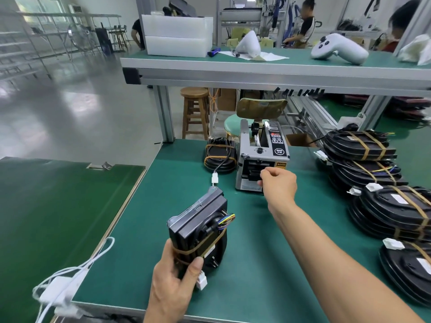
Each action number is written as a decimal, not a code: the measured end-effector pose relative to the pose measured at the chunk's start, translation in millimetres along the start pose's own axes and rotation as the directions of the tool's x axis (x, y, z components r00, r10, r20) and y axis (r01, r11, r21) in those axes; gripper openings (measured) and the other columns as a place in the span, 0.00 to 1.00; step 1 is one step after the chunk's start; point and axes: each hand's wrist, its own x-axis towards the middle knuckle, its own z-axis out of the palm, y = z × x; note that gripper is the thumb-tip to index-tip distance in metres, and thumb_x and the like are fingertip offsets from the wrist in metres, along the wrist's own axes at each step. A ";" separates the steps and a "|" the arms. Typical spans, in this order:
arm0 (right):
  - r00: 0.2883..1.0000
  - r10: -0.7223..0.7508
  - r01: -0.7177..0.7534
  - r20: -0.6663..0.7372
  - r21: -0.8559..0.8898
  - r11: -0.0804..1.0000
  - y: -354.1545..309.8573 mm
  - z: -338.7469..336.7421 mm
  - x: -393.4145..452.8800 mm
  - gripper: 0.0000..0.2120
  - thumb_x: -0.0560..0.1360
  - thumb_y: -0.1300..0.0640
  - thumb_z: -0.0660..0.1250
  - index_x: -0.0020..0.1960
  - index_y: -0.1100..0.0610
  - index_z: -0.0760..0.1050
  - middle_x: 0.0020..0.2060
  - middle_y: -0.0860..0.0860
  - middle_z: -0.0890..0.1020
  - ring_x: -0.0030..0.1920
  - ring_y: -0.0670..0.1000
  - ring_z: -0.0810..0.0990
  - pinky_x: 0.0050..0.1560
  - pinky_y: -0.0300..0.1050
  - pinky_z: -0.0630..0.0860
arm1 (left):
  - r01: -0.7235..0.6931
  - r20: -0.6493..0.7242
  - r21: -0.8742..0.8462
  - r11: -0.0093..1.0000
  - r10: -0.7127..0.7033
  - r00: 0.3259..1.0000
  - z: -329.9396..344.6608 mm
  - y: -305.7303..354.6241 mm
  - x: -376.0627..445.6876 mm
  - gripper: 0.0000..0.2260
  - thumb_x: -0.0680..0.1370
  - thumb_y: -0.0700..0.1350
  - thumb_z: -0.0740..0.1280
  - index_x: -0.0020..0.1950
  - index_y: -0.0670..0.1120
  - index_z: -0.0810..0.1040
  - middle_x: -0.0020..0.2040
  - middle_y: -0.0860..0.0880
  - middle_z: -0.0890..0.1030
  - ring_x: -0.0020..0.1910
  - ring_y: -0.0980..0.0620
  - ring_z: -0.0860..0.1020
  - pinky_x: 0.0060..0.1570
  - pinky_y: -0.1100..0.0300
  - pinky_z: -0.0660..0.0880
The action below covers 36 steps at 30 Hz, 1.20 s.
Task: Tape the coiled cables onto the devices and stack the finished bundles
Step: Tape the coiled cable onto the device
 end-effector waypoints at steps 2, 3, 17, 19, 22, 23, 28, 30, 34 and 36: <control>1.000 0.007 -0.007 -0.017 -0.009 1.000 2.2 1.9 2.2 0.13 0.74 0.60 0.67 0.32 0.51 0.80 0.29 0.50 0.84 0.38 0.52 0.81 0.39 0.44 0.76 | -0.007 0.007 -0.006 1.000 0.007 1.000 0.6 2.1 -0.5 0.24 0.80 0.61 0.75 0.74 0.58 0.76 0.59 0.52 0.87 0.55 0.47 0.86 0.58 0.59 0.82; 1.000 0.013 -0.014 -0.021 -0.009 1.000 2.9 2.5 3.3 0.12 0.74 0.60 0.67 0.33 0.51 0.80 0.30 0.50 0.85 0.39 0.52 0.82 0.39 0.44 0.76 | -0.009 0.008 -0.003 1.000 0.009 1.000 0.8 3.4 -0.8 0.23 0.80 0.61 0.75 0.73 0.59 0.76 0.59 0.52 0.87 0.55 0.45 0.86 0.59 0.57 0.82; 0.986 0.149 -0.143 -0.078 0.076 0.987 -5.3 16.3 10.9 0.07 0.70 0.61 0.70 0.38 0.52 0.85 0.24 0.41 0.82 0.38 0.49 0.87 0.32 0.39 0.74 | -0.040 0.022 -0.002 0.999 0.040 0.999 4.3 22.1 -1.4 0.21 0.80 0.62 0.75 0.71 0.61 0.77 0.57 0.52 0.87 0.54 0.49 0.86 0.57 0.61 0.81; 0.984 0.157 -0.150 -0.085 0.089 0.985 -5.1 17.3 11.6 0.06 0.70 0.60 0.70 0.38 0.52 0.85 0.24 0.41 0.82 0.37 0.48 0.87 0.31 0.38 0.73 | -0.037 0.022 0.007 0.999 0.037 0.999 4.2 22.1 -1.5 0.21 0.80 0.62 0.75 0.70 0.62 0.77 0.57 0.52 0.87 0.53 0.48 0.86 0.56 0.61 0.81; 0.980 0.174 -0.164 -0.095 0.110 0.980 -5.2 19.2 12.2 0.06 0.71 0.60 0.71 0.37 0.52 0.83 0.23 0.40 0.81 0.35 0.48 0.87 0.30 0.37 0.72 | -0.038 0.018 0.019 0.999 0.038 0.999 3.2 21.7 -2.2 0.21 0.80 0.63 0.75 0.70 0.61 0.77 0.56 0.52 0.87 0.52 0.48 0.86 0.55 0.61 0.82; 0.979 0.180 -0.168 -0.097 0.117 0.979 -5.1 19.9 12.5 0.07 0.71 0.61 0.71 0.37 0.52 0.83 0.23 0.40 0.81 0.35 0.47 0.87 0.30 0.37 0.72 | -0.040 0.019 0.020 0.999 0.040 0.999 3.0 21.6 -2.3 0.21 0.80 0.63 0.75 0.71 0.60 0.77 0.56 0.52 0.87 0.52 0.48 0.86 0.55 0.60 0.82; 0.972 0.211 -0.194 -0.104 0.157 0.968 -3.5 23.5 15.1 0.07 0.71 0.62 0.72 0.37 0.52 0.83 0.23 0.41 0.81 0.34 0.48 0.86 0.30 0.37 0.72 | -0.044 0.019 0.030 0.999 0.043 0.999 3.3 23.3 -2.5 0.21 0.80 0.63 0.75 0.71 0.61 0.77 0.56 0.52 0.87 0.53 0.47 0.86 0.55 0.59 0.82; 0.966 0.229 -0.207 -0.119 0.169 0.963 -3.1 25.3 17.1 0.06 0.70 0.63 0.72 0.37 0.52 0.83 0.22 0.40 0.81 0.31 0.46 0.85 0.30 0.37 0.73 | -0.052 0.017 0.040 0.998 0.051 0.999 3.0 24.7 -2.6 0.21 0.79 0.64 0.75 0.71 0.63 0.77 0.56 0.52 0.87 0.52 0.47 0.86 0.54 0.60 0.82; 0.959 0.245 -0.219 -0.145 0.174 0.960 -1.6 30.9 22.6 0.06 0.70 0.62 0.73 0.37 0.52 0.82 0.21 0.41 0.80 0.32 0.47 0.86 0.38 0.44 0.82 | -0.054 0.013 0.039 0.998 0.053 0.998 3.5 26.8 -3.1 0.21 0.79 0.64 0.75 0.70 0.63 0.77 0.56 0.52 0.87 0.52 0.48 0.86 0.54 0.60 0.82; 0.957 0.245 -0.220 -0.152 0.166 0.961 -0.8 33.1 24.6 0.05 0.69 0.60 0.72 0.37 0.51 0.82 0.21 0.41 0.80 0.35 0.49 0.87 0.44 0.49 0.85 | -0.046 0.009 0.040 0.998 0.045 0.999 3.9 26.9 -3.5 0.21 0.79 0.65 0.75 0.70 0.63 0.77 0.55 0.51 0.87 0.52 0.47 0.86 0.53 0.59 0.83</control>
